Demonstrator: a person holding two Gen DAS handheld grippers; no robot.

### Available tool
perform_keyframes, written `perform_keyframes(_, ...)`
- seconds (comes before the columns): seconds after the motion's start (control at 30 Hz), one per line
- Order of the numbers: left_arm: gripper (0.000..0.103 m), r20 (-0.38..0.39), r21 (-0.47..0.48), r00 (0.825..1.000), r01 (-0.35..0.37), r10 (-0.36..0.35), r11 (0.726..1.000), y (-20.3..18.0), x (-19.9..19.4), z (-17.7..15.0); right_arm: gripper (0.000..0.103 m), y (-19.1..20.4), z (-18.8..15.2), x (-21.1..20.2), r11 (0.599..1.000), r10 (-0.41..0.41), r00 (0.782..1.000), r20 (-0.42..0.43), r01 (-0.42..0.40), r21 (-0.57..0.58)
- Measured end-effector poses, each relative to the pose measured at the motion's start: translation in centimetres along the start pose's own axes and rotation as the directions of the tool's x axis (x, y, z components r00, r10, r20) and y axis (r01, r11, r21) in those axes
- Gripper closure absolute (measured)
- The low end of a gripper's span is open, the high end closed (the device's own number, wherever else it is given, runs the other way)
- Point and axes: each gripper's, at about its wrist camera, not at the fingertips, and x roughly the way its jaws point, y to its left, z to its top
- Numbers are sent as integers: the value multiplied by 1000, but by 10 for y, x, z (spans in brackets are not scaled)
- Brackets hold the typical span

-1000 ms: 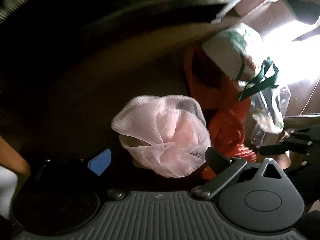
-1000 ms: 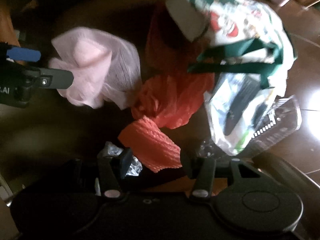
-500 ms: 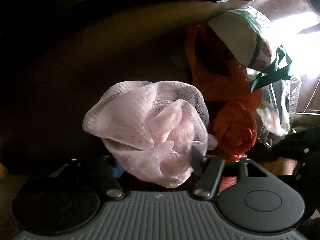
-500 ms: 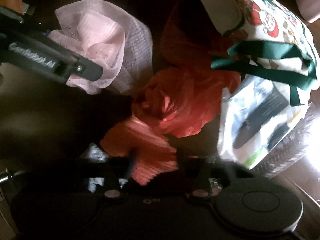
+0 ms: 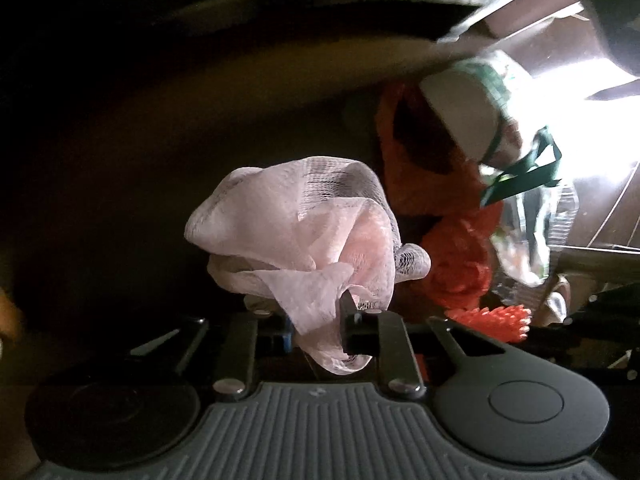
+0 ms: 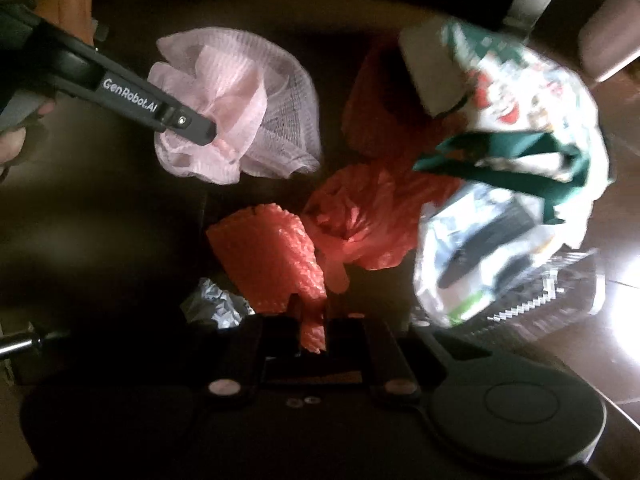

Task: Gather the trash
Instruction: 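Grasp the pink mesh bag with the left tool while the right tool grasps the orange net, then carry the pink mesh bag and orange net to the wastebasket with both tools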

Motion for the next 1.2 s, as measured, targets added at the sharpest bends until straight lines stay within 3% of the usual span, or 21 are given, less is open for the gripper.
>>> perform_keyframes(0.3, 83, 103, 14, 994, -20, 19, 1000, -15, -84, -16, 94, 8, -9, -88, 992, -108, 989, 99, 100, 81)
perform_keyframes(0.53, 83, 221, 41, 975, -17, 8, 999, -32, -158, -42, 94, 12, -22, -152, 972, -198, 956, 215, 164, 166)
perform_keyframes(0.73, 83, 322, 70, 947, -48, 23, 996, -50, -221, -71, 94, 20, -36, -220, 951, -274, 890, 365, 195, 238)
perform_keyframes(0.83, 83, 382, 80, 924, -56, 22, 995, -60, -257, -85, 94, 29, -49, -255, 942, -285, 852, 440, 165, 292)
perform_keyframes(1.2, 83, 579, 153, 815, -65, -37, 986, -123, -374, -140, 94, 77, -130, -368, 918, -349, 697, 627, 119, 378)
